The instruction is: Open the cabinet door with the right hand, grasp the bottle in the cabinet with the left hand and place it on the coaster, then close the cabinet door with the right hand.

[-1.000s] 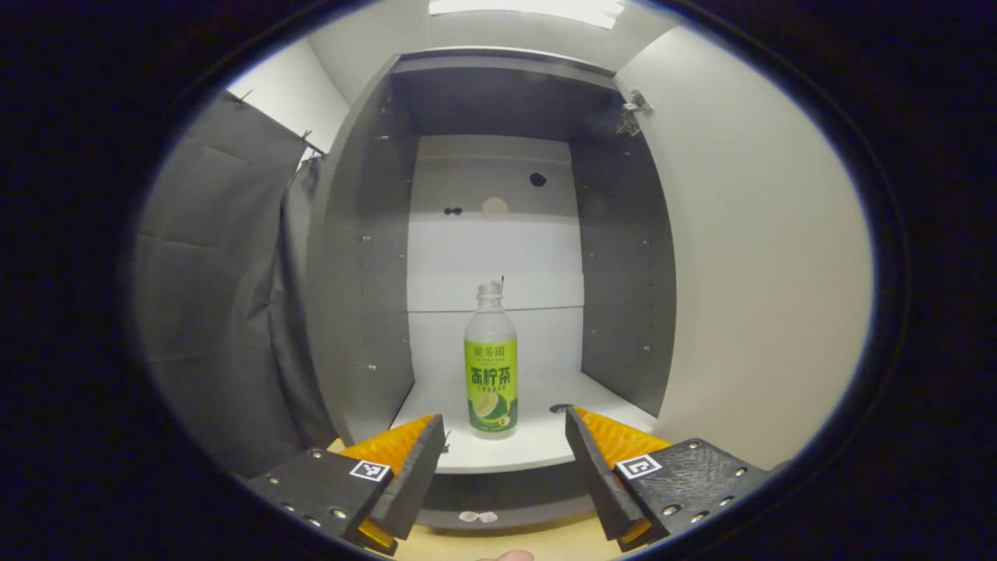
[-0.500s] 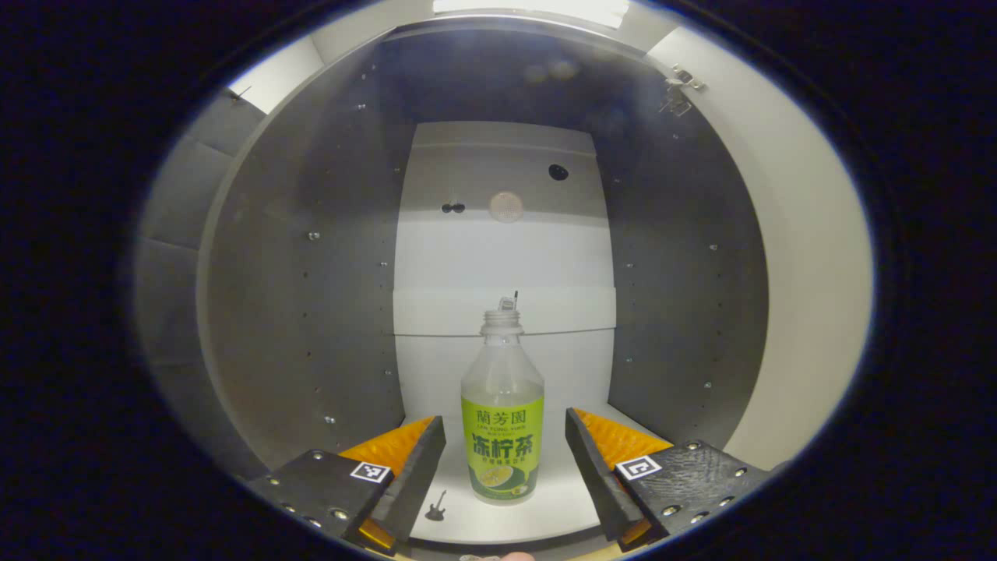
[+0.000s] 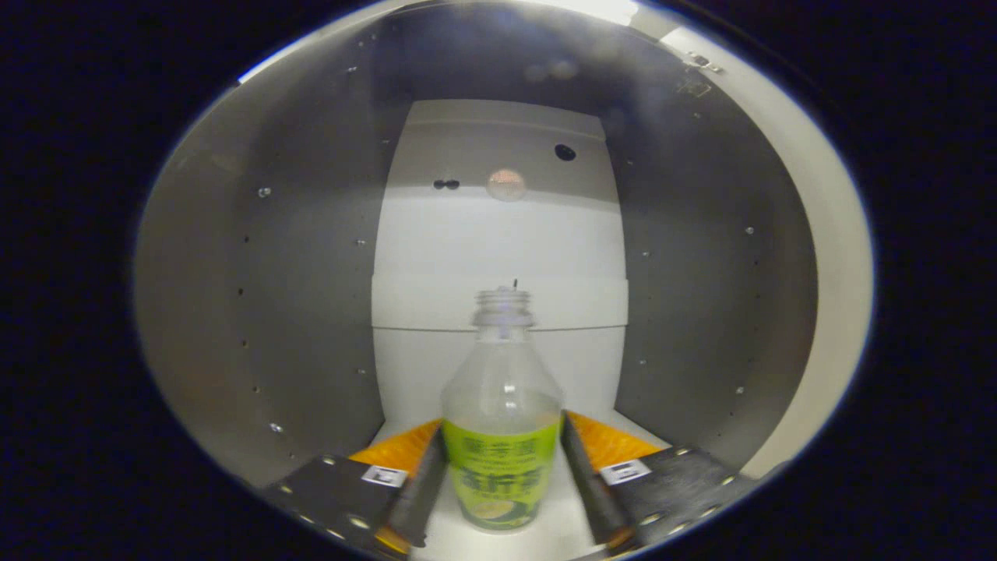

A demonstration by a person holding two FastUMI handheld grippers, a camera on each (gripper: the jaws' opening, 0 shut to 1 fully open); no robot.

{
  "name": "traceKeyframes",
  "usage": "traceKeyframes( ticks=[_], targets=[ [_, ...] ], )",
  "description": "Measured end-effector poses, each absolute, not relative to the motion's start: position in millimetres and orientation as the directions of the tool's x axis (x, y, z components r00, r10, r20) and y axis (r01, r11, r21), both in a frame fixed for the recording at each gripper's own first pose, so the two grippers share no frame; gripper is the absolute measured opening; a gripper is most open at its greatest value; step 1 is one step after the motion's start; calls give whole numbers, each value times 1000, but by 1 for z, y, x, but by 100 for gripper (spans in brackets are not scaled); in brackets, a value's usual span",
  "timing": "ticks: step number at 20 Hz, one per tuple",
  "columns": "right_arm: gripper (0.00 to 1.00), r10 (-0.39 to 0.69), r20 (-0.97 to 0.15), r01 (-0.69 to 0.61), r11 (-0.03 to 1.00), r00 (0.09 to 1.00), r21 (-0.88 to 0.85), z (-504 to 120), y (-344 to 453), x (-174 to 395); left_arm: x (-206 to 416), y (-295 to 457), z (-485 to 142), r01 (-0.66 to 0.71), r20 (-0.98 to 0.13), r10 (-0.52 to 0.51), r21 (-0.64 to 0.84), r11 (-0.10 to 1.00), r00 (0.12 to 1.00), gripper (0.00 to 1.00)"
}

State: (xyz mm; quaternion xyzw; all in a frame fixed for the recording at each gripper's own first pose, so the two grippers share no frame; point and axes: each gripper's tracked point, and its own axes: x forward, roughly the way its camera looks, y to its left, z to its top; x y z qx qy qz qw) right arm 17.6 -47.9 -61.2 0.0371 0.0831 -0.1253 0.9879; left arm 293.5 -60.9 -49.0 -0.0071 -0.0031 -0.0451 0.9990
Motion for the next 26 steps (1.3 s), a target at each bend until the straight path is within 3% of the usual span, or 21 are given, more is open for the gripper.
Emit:
traceKeyframes(
  ticks=[1, 7, 8, 9, 10, 12, 14, 18, 21, 22, 25, 26],
  targets=[
    [84, -235, -174, 249, 967, 956, 58, -63, -45, 19, 296, -63, -52, 93, 4, -93, -21, 995, 996, 67],
    [84, -136, -175, 152, 985, 975, 85, -81, -39, 20, 245, -45, -24, 88, 56, -86, -42, 995, 995, 64],
    [83, -111, -165, 128, 987, 980, 96, -80, -42, 19, 228, -44, -16, 92, 62, -90, -35, 995, 994, 59],
    [84, -76, -154, 94, 989, 985, 112, -80, -43, 19, 210, -43, -11, 91, 62, -88, -44, 995, 994, 64],
    [83, -42, -146, 61, 991, 988, 123, -80, -46, 17, 193, -39, -4, 72, 70, -68, -57, 996, 995, 59],
    [84, 7, -155, 13, 992, 988, 126, -84, -60, 12, 160, -31, 10, 31, 80, -25, -70, 997, 996, 69],
    [84, 44, -147, -26, 992, 988, 122, -84, -76, 7, 133, -27, 14, -4, 89, 9, -55, 998, 996, 64],
    [86, 164, -150, -144, 981, 975, 133, -98, -89, 0, 52, -24, 15, -94, 123, 99, -46, 994, 987, 68],
    [87, 249, -180, -229, 965, 952, 125, -124, -87, -5, -6, -19, 3, -170, 140, 167, 13, 985, 976, 64],
    [87, 267, -185, -248, 961, 946, 119, -132, -86, -6, -24, -19, -4, -190, 150, 182, 39, 981, 972, 68],
    [88, 344, -268, -317, 938, 900, 138, -170, -69, -7, -78, -7, -16, -272, 189, 251, 97, 957, 949, 68],
    [88, 347, -292, -321, 938, 891, 133, -179, -67, -8, -93, -3, -24, -289, 197, 267, 93, 953, 943, 64]
  ],
)
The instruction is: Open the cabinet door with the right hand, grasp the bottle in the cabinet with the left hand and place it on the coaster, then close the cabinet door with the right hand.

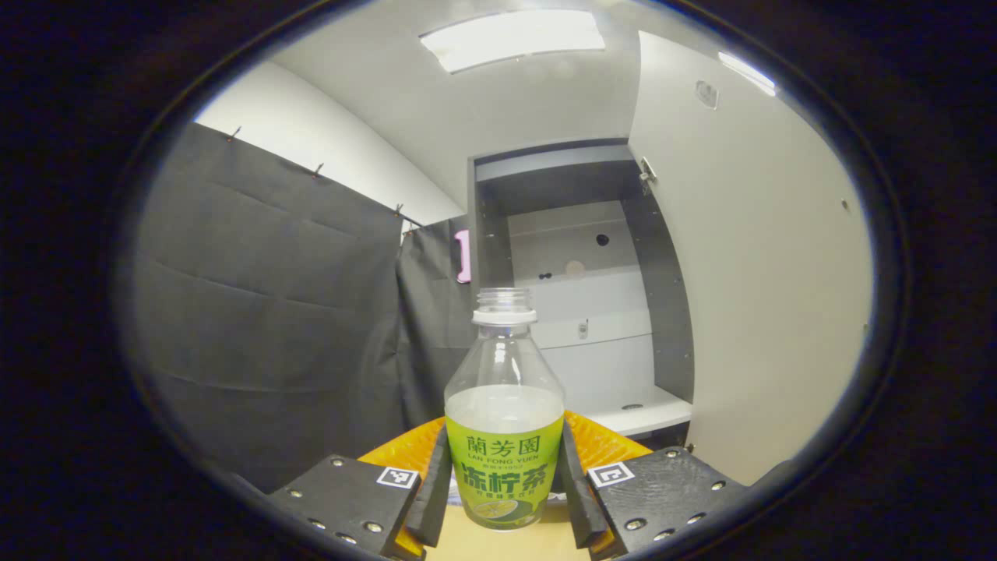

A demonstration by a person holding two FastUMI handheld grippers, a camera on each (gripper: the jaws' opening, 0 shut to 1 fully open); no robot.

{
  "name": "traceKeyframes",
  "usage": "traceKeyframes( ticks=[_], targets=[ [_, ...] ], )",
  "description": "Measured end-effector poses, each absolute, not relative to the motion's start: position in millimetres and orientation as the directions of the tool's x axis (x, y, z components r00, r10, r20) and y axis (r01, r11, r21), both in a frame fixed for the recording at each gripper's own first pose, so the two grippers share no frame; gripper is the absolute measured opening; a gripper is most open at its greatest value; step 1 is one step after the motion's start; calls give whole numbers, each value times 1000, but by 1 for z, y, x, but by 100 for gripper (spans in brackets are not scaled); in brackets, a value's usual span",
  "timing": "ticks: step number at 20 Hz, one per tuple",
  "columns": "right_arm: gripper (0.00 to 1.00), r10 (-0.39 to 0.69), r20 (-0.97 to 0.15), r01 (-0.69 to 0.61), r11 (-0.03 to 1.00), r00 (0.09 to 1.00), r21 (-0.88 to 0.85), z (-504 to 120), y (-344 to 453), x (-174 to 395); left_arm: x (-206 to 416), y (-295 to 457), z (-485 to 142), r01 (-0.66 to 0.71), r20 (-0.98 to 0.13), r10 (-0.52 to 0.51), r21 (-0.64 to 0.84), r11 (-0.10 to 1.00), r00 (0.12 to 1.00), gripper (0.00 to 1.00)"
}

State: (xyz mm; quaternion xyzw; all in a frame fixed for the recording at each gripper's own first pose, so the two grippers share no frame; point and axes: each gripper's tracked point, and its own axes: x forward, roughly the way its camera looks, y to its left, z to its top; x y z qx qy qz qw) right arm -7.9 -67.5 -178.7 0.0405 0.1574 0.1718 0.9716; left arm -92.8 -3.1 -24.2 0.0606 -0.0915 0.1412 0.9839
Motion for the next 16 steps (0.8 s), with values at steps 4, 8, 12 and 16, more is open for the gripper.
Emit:
traceKeyframes(
  ticks=[4, 8, 12, 16],
  targets=[
    [90, 334, -306, -316, 943, 891, 109, -195, -59, 0, -125, 12, -62, -326, 175, 309, 74, 943, 935, 68],
    [92, 294, -377, -308, 951, 878, 24, -228, -61, 8, -135, 23, -125, -358, 165, 339, 105, 928, 926, 68],
    [93, 213, -419, -281, 954, 883, -105, -252, -85, 13, -132, 2, -188, -348, 188, 323, 116, 931, 927, 64],
    [93, 207, -497, -301, 947, 843, -116, -296, -81, 4, -145, 10, -279, -366, 131, 353, 90, 926, 926, 59]
  ],
)
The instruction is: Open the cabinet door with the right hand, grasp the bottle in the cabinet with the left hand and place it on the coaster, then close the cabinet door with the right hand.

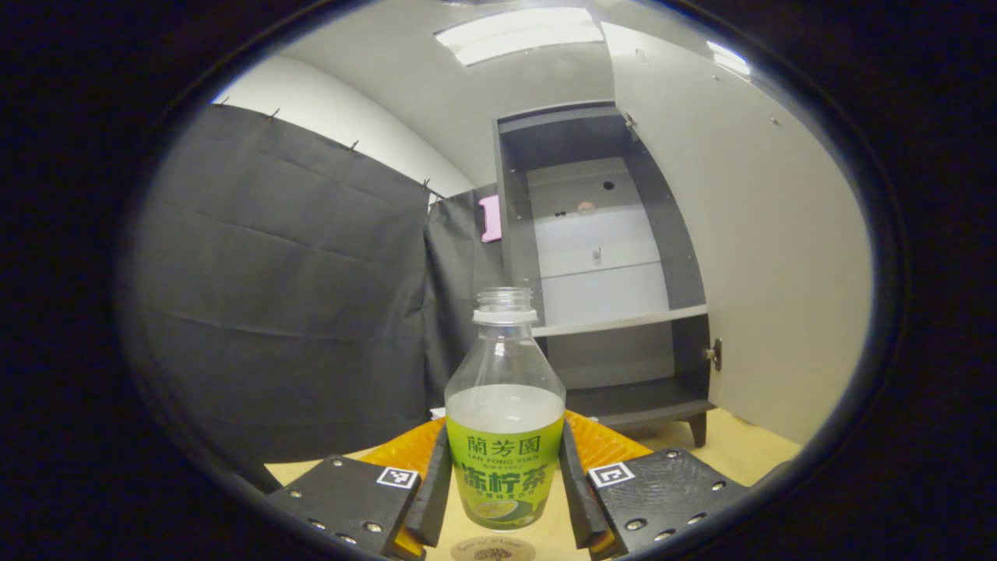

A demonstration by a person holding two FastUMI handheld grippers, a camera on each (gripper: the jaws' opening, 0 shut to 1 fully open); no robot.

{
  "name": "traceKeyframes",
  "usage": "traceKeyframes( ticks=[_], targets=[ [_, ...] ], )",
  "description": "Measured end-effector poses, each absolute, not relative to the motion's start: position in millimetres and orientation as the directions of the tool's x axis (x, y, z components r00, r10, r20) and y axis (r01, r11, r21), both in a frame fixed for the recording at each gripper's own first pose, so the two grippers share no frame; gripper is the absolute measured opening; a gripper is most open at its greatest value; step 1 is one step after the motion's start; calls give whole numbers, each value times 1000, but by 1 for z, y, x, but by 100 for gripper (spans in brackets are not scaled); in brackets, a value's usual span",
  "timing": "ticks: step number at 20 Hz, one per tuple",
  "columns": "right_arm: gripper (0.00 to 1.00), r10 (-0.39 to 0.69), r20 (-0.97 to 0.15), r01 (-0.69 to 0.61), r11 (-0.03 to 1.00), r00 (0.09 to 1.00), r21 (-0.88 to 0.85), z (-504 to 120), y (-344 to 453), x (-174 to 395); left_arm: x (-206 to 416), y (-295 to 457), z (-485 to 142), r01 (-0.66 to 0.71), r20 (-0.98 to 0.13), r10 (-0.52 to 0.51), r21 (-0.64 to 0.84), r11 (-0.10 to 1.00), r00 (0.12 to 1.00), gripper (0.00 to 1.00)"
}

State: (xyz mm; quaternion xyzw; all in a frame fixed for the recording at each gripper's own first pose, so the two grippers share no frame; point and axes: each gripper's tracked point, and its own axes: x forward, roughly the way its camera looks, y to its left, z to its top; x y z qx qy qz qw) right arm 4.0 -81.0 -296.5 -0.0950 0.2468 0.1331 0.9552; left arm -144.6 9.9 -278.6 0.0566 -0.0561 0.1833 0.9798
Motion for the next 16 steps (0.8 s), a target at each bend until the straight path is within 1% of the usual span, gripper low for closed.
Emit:
traceKeyframes(
  ticks=[1, 2, 3, 4, 8, 9, 10, 11, 12, 13, 14, 15, 16],
  targets=[
    [93, 209, -523, -318, 939, 827, -127, -309, -79, 1, -148, 13, -302, -372, 103, 363, 87, 924, 926, 59],
    [93, 209, -545, -336, 931, 812, -144, -317, -76, -3, -148, 20, -322, -393, 69, 388, 90, 915, 919, 64],
    [93, 211, -563, -353, 922, 799, -156, -327, -72, -7, -153, 29, -339, -420, 50, 417, 101, 902, 907, 64],
    [94, 210, -574, -362, 918, 791, -163, -333, -69, -11, -156, 32, -352, -425, 38, 424, 101, 899, 905, 64],
    [95, 211, -604, -386, 906, 769, -174, -345, -58, -14, -143, 41, -376, -432, -12, 433, 53, 900, 901, 65],
    [95, 215, -602, -390, 904, 769, -176, -343, -56, -13, -141, 43, -381, -439, -10, 440, 50, 897, 898, 69],
    [95, 218, -602, -394, 902, 768, -176, -342, -55, -13, -140, 44, -381, -443, -4, 443, 51, 895, 896, 65],
    [96, 220, -606, -398, 900, 765, -176, -342, -53, -13, -142, 42, -382, -437, -7, 438, 48, 898, 899, 69],
    [95, 219, -607, -400, 899, 764, -180, -341, -53, -13, -142, 42, -380, -438, -3, 438, 45, 898, 899, 69],
    [95, 220, -609, -403, 897, 762, -181, -344, -52, -13, -142, 42, -382, -435, -1, 435, 37, 900, 900, 65],
    [95, 222, -614, -408, 895, 758, -179, -345, -50, -15, -142, 43, -385, -437, -8, 437, 34, 899, 899, 66],
    [95, 230, -621, -418, 892, 749, -173, -349, -46, -16, -142, 44, -388, -445, -20, 446, 37, 895, 895, 72],
    [95, 235, -625, -427, 887, 744, -174, -349, -43, -19, -144, 46, -389, -454, -30, 455, 37, 890, 890, 73]
  ],
)
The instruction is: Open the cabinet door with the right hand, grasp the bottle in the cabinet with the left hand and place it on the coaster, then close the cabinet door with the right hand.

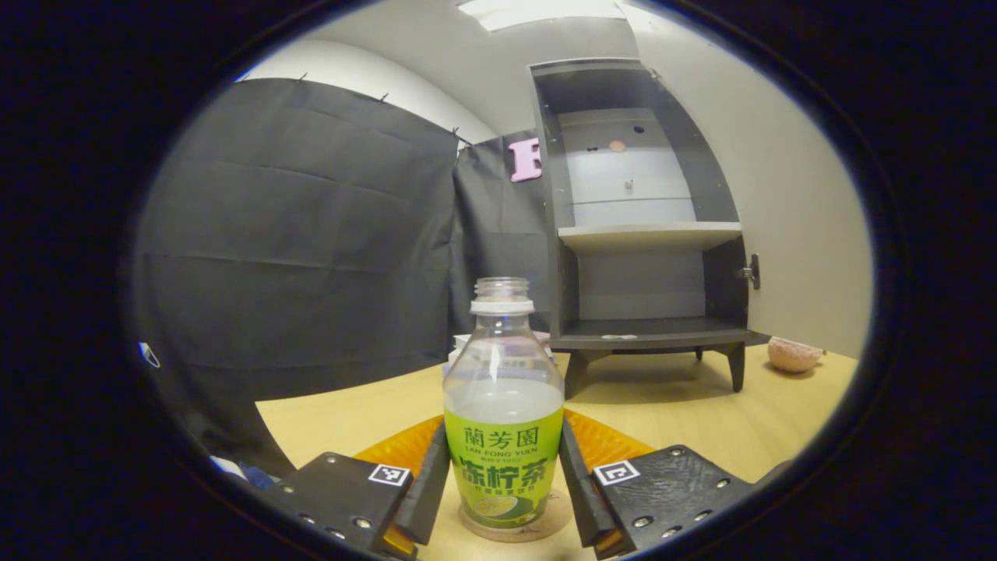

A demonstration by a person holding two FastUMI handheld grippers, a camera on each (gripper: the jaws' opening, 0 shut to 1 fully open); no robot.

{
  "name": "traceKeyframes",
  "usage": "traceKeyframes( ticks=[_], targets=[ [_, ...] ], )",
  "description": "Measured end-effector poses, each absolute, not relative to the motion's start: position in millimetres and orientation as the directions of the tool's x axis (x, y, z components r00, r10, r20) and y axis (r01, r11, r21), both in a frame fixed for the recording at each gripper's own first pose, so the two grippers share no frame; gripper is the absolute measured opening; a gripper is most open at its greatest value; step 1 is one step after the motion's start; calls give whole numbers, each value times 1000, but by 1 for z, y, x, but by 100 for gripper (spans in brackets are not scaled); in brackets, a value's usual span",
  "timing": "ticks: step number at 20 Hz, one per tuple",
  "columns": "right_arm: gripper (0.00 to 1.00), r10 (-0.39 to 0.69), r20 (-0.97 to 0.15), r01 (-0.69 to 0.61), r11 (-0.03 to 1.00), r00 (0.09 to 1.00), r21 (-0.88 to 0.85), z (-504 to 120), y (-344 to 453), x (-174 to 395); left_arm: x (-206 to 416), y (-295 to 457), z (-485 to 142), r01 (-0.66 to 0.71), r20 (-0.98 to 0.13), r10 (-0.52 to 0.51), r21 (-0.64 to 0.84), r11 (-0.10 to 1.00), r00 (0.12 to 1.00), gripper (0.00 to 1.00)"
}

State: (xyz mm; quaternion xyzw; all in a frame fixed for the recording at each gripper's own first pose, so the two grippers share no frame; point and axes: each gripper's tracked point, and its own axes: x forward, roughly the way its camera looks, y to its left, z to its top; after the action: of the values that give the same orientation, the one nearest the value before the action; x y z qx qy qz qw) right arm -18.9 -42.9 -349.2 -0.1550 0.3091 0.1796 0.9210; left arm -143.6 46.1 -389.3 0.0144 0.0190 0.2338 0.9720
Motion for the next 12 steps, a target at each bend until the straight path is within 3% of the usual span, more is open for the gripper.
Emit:
traceKeyframes(
  ticks=[3, 12],
  targets=[
    [96, 254, -622, -446, 878, 741, -174, -349, -33, -22, -145, 51, -388, -454, -26, 454, 6, 891, 891, 84],
    [96, 296, -571, -434, 893, 766, -119, -335, -21, -28, -148, 45, -290, -398, 95, 400, -44, 917, 912, 84]
  ],
)
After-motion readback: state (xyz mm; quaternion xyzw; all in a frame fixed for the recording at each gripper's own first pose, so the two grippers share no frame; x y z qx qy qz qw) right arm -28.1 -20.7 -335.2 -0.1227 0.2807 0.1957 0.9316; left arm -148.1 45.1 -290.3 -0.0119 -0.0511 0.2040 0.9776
